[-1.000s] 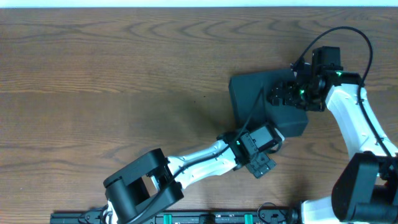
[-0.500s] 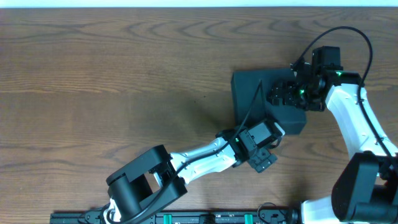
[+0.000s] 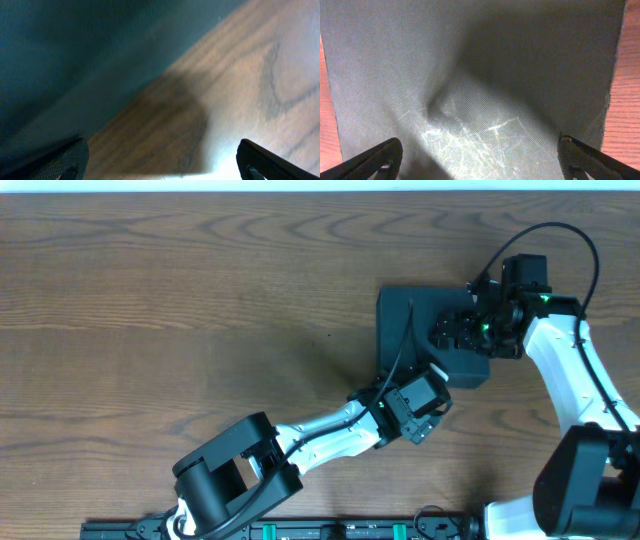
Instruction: Pack container
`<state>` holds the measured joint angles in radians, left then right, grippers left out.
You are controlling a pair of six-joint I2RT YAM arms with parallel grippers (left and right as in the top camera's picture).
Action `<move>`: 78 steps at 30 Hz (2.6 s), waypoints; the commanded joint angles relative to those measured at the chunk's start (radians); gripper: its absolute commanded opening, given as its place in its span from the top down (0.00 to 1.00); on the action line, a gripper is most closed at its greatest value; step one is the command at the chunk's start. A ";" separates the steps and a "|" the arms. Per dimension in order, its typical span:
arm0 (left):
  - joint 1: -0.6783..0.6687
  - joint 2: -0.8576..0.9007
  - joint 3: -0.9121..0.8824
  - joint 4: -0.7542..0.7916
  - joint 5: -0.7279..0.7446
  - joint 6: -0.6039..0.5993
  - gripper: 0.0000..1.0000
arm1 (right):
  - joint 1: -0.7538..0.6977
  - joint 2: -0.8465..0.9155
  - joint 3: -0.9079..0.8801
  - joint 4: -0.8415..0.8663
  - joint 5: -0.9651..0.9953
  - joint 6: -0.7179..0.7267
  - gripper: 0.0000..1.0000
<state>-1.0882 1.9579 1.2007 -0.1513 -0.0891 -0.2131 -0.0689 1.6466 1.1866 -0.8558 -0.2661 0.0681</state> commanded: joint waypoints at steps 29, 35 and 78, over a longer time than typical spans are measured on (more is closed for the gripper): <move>0.128 -0.159 -0.003 -0.045 -0.017 -0.042 0.05 | 0.005 0.033 -0.004 -0.011 -0.009 0.005 0.01; 0.161 -0.157 -0.003 -0.035 -0.112 -0.046 0.05 | 0.005 0.033 -0.004 -0.011 -0.007 0.005 0.01; 0.435 -0.335 -0.003 -0.286 -0.154 -0.128 0.05 | -0.262 -0.030 0.212 -0.219 0.087 0.025 0.01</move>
<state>-0.6895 1.6032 1.2003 -0.4278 -0.2569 -0.3401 -0.3164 1.6016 1.3979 -1.0798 -0.1856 0.0788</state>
